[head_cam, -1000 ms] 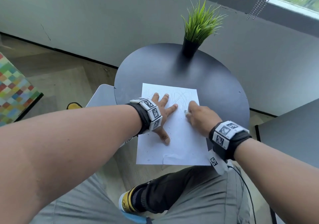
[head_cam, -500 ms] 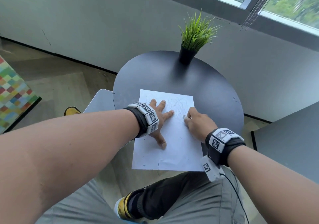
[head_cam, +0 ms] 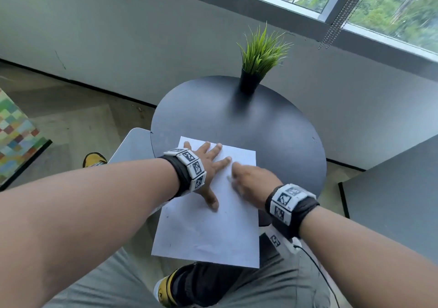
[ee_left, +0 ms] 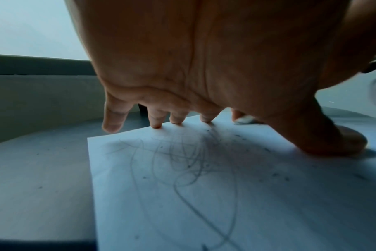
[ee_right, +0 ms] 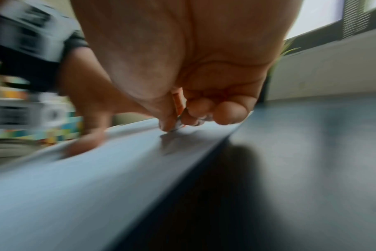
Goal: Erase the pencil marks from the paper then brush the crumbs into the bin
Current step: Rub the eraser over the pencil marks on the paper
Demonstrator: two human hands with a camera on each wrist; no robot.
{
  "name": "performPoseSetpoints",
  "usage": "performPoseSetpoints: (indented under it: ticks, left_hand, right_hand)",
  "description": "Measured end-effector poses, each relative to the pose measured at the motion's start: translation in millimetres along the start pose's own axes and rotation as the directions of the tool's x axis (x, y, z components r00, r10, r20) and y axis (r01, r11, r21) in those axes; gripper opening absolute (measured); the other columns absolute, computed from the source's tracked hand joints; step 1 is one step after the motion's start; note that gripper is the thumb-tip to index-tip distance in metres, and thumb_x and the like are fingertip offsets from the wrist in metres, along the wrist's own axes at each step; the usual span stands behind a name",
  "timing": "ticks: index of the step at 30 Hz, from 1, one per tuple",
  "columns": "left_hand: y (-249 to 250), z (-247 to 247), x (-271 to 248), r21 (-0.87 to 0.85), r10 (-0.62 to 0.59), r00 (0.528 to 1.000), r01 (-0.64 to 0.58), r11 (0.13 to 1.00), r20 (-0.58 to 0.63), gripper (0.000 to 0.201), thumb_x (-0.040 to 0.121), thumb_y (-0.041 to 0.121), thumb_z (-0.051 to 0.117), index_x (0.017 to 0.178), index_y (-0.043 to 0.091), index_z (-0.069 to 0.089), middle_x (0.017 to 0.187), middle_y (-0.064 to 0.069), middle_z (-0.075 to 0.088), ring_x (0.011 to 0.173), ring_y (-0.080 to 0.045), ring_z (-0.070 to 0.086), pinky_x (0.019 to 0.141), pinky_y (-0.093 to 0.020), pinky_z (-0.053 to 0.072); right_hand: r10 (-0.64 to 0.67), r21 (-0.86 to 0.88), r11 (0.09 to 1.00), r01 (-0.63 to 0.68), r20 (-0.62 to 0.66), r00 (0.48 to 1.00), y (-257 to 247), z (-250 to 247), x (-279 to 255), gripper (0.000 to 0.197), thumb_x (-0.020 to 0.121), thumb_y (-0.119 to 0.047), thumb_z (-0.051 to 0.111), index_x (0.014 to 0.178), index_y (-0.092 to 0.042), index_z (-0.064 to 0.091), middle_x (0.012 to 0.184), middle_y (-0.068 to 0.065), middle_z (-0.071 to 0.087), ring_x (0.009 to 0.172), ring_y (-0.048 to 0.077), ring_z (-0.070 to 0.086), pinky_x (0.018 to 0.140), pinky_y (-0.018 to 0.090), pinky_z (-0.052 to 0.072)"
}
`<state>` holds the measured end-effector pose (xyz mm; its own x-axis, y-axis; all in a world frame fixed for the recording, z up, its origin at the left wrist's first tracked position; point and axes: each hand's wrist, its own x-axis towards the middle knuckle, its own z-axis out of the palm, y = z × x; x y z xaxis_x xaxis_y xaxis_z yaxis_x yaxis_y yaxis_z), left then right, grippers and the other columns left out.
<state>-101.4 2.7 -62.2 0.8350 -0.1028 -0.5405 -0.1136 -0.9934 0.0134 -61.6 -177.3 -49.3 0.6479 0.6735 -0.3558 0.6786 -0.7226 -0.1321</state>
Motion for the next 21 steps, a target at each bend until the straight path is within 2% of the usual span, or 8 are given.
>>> performPoseSetpoints:
  ticks: [2, 7, 12, 14, 16, 17, 19, 21]
  left_hand:
    - [-1.2, -0.5, 0.9, 0.011, 0.002, 1.0, -0.002, 1.0, 0.005, 0.147, 0.05, 0.092, 0.068, 0.157, 0.038, -0.017, 0.166, 0.0, -0.024, 0.154, -0.032, -0.015, 0.116, -0.072, 0.007]
    - [-7.9, -0.4, 4.6, 0.049, 0.054, 0.998, -0.053, 0.997, -0.014, 0.154, 0.047, 0.094, 0.067, 0.158, 0.03, -0.017, 0.166, 0.001, -0.025, 0.155, -0.029, -0.014, 0.116, -0.072, 0.009]
    - [-8.7, 1.1, 7.8, 0.028, 0.063, 0.998, -0.063, 0.998, -0.01, 0.153, 0.048, 0.092, 0.069, 0.158, 0.028, -0.017, 0.166, 0.001, -0.025, 0.154, -0.029, -0.016, 0.117, -0.07, 0.01]
    - [-9.0, 1.8, 8.7, 0.021, 0.064, 0.998, -0.064, 0.998, -0.006, 0.153, 0.05, 0.091, 0.07, 0.159, 0.028, -0.017, 0.166, 0.0, -0.025, 0.154, -0.03, -0.017, 0.117, -0.07, 0.01]
    - [-8.8, 2.0, 8.0, 0.019, 0.07, 0.998, -0.07, 0.997, -0.002, 0.152, 0.051, 0.09, 0.07, 0.159, 0.027, -0.017, 0.166, -0.001, -0.026, 0.154, -0.031, -0.018, 0.116, -0.071, 0.011]
    - [-8.7, 1.6, 7.9, 0.022, 0.071, 0.997, -0.071, 0.997, -0.003, 0.152, 0.051, 0.09, 0.069, 0.159, 0.027, -0.017, 0.166, -0.001, -0.026, 0.154, -0.031, -0.018, 0.116, -0.072, 0.012]
    - [-8.3, 2.4, 9.3, 0.019, 0.067, 0.998, -0.067, 0.998, -0.015, 0.152, 0.05, 0.091, 0.069, 0.159, 0.028, -0.017, 0.166, -0.001, -0.025, 0.154, -0.031, -0.017, 0.116, -0.071, 0.012]
    - [-8.0, 3.2, 10.2, 0.018, 0.061, 0.998, -0.061, 0.998, -0.014, 0.153, 0.05, 0.091, 0.069, 0.159, 0.028, -0.018, 0.166, -0.001, -0.025, 0.154, -0.031, -0.018, 0.117, -0.07, 0.011]
  right_hand:
    - [0.117, 0.027, 0.993, -0.116, -0.043, 0.992, 15.7, -9.4, 10.8, 0.02, 0.101, -0.036, 0.038, 0.094, -0.017, 0.034, 0.105, 0.013, 0.061, 0.09, 0.035, 0.056, 0.072, 0.038, 0.044]
    - [-0.248, -0.004, 0.968, 0.249, 0.084, 0.965, -21.6, 10.5, -9.7, 0.011, 0.097, -0.03, 0.045, 0.097, -0.02, 0.04, 0.098, 0.004, 0.057, 0.092, 0.03, 0.057, 0.072, 0.039, 0.046]
    - [0.02, -0.053, 0.998, -0.026, -0.112, 0.993, 6.0, -3.2, 18.4, 0.021, 0.102, -0.037, 0.036, 0.106, -0.018, 0.043, 0.105, 0.009, 0.061, 0.097, 0.033, 0.061, 0.068, 0.035, 0.04]
    - [-0.066, -0.055, 0.997, 0.062, -0.067, 0.996, -8.3, 0.0, 13.5, 0.022, 0.099, -0.027, 0.041, 0.118, -0.017, 0.043, 0.111, 0.009, 0.061, 0.102, 0.033, 0.06, 0.073, 0.037, 0.045]
    - [-0.213, -0.014, 0.977, 0.214, 0.006, 0.977, -22.3, 9.7, 2.0, 0.013, 0.097, -0.025, 0.045, 0.109, -0.021, 0.043, 0.108, 0.007, 0.062, 0.1, 0.033, 0.06, 0.076, 0.04, 0.048]
    - [-0.215, -0.004, 0.976, 0.215, 0.012, 0.976, -20.7, 8.8, 0.8, 0.01, 0.097, -0.028, 0.044, 0.105, -0.023, 0.041, 0.106, 0.005, 0.062, 0.099, 0.032, 0.06, 0.075, 0.04, 0.048]
    - [-0.077, -0.013, 0.997, 0.077, -0.035, 0.996, -4.5, 1.4, 13.1, 0.016, 0.099, -0.036, 0.04, 0.109, -0.023, 0.042, 0.106, 0.004, 0.063, 0.097, 0.031, 0.06, 0.072, 0.037, 0.045]
    - [0.076, 0.004, 0.997, -0.076, -0.09, 0.993, 10.5, -2.3, 24.4, 0.02, 0.101, -0.04, 0.035, 0.101, -0.021, 0.038, 0.102, 0.007, 0.063, 0.089, 0.033, 0.058, 0.068, 0.036, 0.042]
